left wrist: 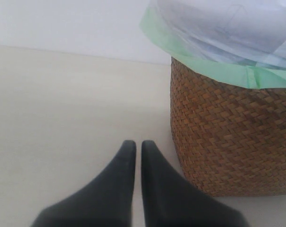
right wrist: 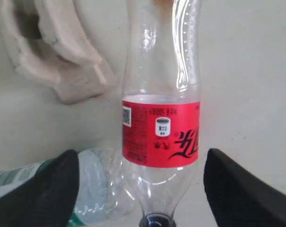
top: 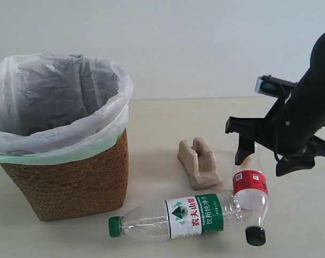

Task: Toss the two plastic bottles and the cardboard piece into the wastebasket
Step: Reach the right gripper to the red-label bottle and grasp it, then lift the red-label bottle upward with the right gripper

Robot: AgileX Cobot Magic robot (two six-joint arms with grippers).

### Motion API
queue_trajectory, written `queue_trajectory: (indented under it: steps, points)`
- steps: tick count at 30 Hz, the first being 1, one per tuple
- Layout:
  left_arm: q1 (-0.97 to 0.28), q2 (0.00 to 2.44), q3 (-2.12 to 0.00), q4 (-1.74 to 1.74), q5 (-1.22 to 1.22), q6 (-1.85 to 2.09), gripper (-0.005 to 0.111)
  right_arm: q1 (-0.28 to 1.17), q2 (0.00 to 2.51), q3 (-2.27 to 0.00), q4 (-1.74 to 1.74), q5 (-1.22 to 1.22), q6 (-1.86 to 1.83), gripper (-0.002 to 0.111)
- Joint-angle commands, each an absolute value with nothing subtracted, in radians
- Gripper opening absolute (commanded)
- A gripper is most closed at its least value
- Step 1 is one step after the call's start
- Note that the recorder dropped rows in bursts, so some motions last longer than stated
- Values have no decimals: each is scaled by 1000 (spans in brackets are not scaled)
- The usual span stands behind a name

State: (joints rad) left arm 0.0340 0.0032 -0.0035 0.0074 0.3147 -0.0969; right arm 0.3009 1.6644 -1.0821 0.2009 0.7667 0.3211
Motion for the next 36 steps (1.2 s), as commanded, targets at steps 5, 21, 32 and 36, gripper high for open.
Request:
queue_trajectory:
  steps: [5, 21, 32, 36]
  points:
    - [30, 0, 0, 9, 314, -100, 4, 298, 1763, -1090, 148, 653, 325, 66]
    - [30, 0, 0, 9, 314, -100, 4, 298, 1908, -1090, 147, 590, 304, 66]
    - [30, 0, 0, 9, 314, -100, 4, 298, 1954, -1100, 143, 571, 257, 28]
    - [30, 0, 0, 9, 314, -100, 4, 298, 1906, -1167, 122, 649, 250, 0]
